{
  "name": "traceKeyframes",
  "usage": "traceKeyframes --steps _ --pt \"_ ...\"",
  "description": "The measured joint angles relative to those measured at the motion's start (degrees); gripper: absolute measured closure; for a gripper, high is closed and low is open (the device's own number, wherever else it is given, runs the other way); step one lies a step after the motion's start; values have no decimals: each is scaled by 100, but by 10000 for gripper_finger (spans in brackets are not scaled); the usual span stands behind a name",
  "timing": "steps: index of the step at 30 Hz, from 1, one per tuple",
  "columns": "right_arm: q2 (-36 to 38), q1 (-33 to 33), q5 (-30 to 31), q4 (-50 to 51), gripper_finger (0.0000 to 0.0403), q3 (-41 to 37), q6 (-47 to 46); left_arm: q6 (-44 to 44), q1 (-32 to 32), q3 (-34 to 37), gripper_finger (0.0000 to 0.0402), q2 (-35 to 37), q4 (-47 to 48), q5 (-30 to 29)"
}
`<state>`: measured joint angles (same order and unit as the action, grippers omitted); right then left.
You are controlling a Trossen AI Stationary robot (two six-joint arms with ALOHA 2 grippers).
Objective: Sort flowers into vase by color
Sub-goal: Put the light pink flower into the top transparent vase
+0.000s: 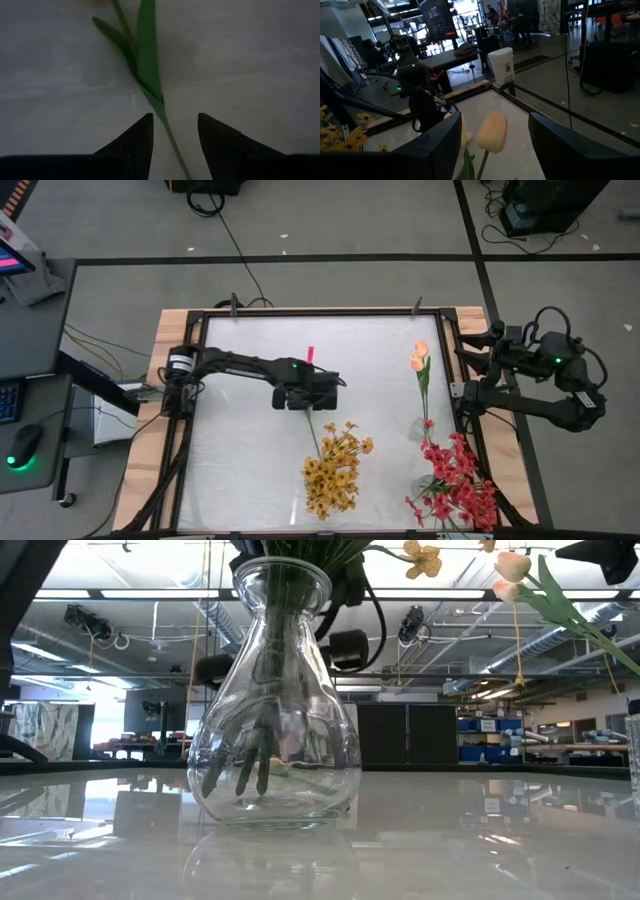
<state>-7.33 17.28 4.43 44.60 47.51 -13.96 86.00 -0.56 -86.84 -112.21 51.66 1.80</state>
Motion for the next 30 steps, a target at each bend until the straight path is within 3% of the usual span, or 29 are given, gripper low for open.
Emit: traceKeyframes --steps 9,30 --pt "0 1 1 0 164 0 0 582 0 21 241 -271 86 -63" --pt "0 2 0 0 164 4 0 879 -57 16 241 -595 -37 -166"
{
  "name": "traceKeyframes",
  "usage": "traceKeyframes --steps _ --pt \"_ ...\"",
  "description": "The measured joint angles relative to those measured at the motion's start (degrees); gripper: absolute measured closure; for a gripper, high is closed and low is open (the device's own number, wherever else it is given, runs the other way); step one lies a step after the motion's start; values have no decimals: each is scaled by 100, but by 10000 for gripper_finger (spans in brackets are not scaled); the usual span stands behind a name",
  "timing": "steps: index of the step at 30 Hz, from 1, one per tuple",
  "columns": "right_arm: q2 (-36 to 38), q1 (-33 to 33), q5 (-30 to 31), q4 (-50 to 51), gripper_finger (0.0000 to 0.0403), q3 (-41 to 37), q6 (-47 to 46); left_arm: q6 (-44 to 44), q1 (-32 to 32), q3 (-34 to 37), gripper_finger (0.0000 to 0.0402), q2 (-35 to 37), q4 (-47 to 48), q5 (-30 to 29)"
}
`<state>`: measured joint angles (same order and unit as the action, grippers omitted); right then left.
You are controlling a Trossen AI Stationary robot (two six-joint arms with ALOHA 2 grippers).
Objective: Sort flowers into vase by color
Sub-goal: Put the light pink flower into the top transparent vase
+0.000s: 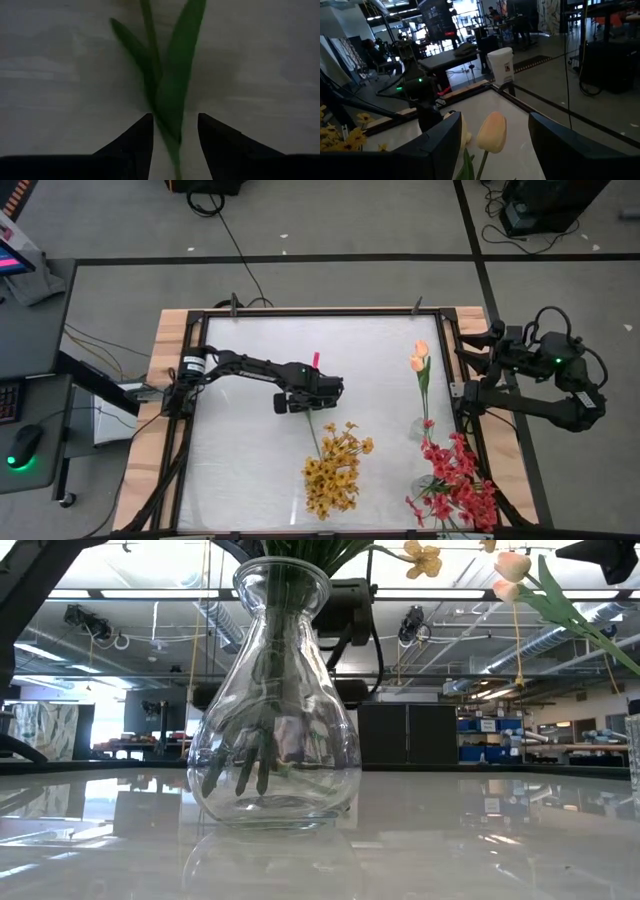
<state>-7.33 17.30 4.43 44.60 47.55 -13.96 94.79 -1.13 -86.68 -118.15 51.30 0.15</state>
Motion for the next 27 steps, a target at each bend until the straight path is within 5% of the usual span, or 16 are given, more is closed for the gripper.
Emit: traceKeyframes --steps 27 --pt "0 0 -2 0 164 0 2 58 0 3 250 -83 -143 45"
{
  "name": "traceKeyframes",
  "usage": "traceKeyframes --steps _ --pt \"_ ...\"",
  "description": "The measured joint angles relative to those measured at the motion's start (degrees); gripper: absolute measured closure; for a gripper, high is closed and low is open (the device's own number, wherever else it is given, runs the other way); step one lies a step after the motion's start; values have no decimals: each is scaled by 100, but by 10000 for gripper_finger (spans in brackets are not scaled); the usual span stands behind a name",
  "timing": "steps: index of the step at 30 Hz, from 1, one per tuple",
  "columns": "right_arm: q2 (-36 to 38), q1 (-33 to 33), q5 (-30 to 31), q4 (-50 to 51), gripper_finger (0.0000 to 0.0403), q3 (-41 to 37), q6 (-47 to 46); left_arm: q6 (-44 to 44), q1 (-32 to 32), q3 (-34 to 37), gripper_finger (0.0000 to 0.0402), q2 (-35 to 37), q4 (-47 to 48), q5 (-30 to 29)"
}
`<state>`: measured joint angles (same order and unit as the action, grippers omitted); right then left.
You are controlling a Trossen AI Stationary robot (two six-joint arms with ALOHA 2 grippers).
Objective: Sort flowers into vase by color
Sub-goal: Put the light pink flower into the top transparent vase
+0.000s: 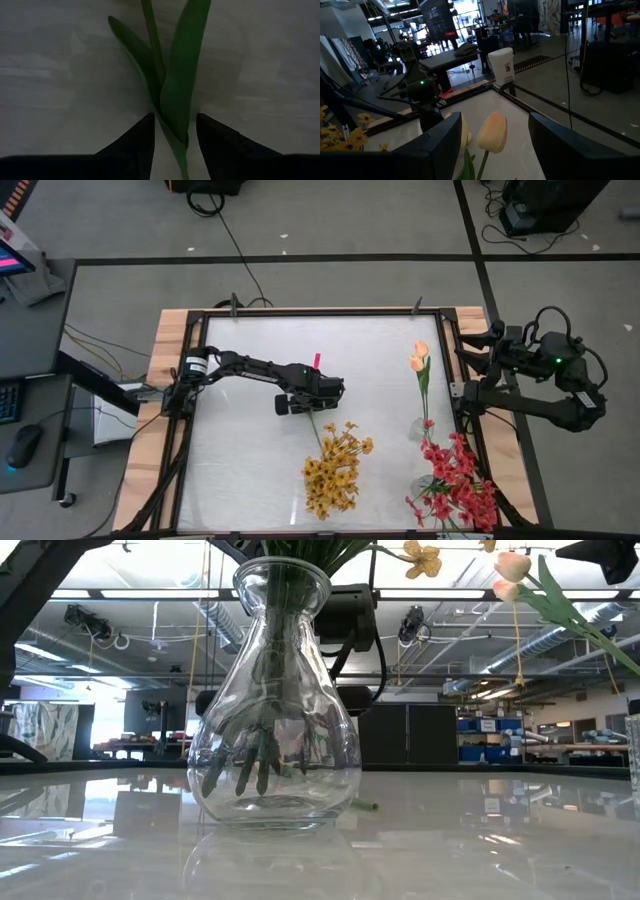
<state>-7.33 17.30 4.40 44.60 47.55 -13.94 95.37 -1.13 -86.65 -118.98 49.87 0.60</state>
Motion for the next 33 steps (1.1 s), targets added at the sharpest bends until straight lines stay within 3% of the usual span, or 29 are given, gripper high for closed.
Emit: traceKeyframes --steps 18,33 --pt "0 0 0 -1 164 0 0 -38 0 2 345 0 -36 -2" --pt "0 -2 0 0 164 0 0 -98 -24 2 361 2 -71 -4"
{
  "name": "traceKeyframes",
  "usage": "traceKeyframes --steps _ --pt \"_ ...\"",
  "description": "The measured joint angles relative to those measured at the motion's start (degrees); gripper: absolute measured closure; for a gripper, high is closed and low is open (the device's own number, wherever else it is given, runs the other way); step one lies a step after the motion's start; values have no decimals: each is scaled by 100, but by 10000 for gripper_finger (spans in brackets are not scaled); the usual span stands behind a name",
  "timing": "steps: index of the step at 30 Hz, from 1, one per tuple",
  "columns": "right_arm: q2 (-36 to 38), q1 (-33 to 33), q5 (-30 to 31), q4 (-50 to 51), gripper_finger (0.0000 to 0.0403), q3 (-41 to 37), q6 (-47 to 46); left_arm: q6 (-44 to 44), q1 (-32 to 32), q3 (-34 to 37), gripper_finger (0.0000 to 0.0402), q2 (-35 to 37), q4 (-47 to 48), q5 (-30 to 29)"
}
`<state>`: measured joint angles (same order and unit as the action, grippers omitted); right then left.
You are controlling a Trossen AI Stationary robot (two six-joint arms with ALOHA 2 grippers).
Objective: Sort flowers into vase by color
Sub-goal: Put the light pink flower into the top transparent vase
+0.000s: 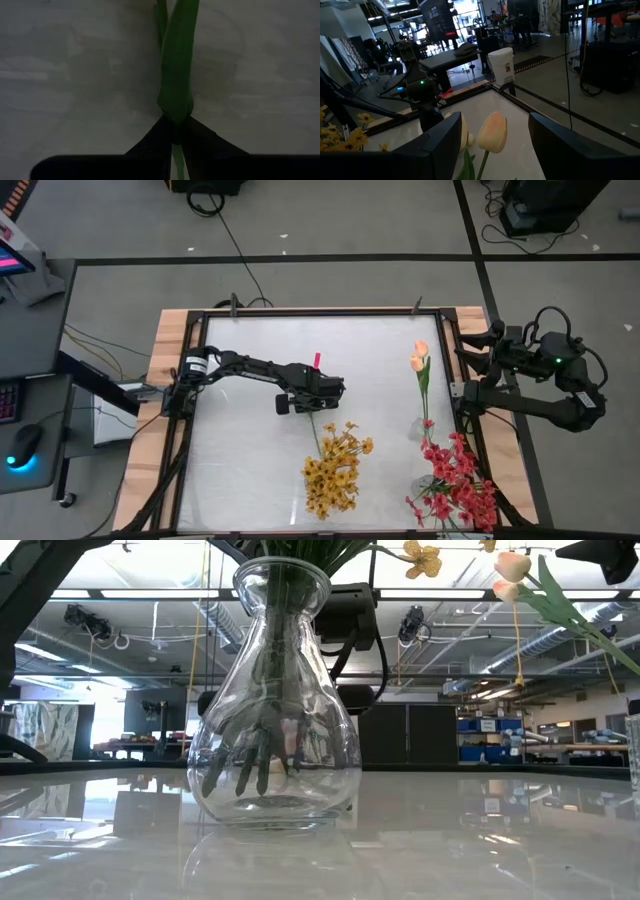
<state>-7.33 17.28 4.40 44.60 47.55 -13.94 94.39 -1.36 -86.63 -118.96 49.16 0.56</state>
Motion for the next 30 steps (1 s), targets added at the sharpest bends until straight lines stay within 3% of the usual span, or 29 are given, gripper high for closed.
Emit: traceKeyframes --steps 19,30 --pt "0 1 0 -1 164 0 0 -310 -166 0 361 2 -37 -64" --pt "0 2 0 -1 164 0 0 -1027 -475 2 361 4 -452 -159"
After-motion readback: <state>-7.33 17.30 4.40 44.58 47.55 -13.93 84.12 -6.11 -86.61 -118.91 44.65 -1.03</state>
